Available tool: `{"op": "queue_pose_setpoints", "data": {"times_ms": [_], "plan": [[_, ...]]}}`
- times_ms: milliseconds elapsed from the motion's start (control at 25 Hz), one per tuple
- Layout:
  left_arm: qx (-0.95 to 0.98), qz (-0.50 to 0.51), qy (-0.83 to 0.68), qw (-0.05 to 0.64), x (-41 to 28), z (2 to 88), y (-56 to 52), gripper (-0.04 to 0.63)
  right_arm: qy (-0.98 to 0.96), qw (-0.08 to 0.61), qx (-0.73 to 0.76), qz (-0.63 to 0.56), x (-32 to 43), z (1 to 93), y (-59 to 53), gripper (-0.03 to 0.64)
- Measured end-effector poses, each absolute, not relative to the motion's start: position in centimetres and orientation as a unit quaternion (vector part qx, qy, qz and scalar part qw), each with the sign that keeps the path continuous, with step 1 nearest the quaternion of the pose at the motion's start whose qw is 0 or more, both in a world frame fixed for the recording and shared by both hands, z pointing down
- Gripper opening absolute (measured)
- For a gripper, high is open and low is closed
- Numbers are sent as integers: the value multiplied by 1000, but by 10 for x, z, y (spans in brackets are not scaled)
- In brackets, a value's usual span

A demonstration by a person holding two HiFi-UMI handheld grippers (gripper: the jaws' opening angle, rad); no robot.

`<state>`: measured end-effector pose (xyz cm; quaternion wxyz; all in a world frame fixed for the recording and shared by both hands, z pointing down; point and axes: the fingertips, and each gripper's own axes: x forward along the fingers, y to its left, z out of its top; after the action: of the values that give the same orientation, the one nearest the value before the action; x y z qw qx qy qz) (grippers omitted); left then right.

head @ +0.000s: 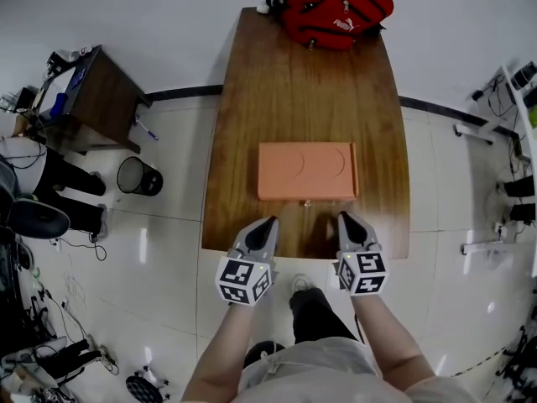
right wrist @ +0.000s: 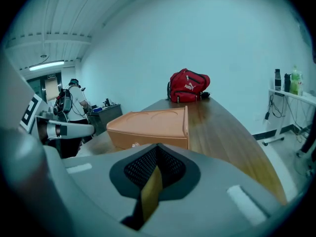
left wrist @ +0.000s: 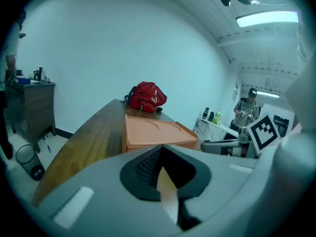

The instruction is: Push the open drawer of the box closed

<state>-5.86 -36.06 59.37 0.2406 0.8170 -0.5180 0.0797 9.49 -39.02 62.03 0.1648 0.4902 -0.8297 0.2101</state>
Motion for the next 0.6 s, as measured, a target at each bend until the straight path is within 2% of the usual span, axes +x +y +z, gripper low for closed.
{"op": "queue_pose_setpoints", "data": {"times_ms": [320,600], "plan": [[834,-3,-522,179,-64,487,-263,6,-854,119,487,138,91,524,-294,7],[852,-13,-514,101,-70,430,-142,6,-856,84,503,85,87,470,-174,7]]}}
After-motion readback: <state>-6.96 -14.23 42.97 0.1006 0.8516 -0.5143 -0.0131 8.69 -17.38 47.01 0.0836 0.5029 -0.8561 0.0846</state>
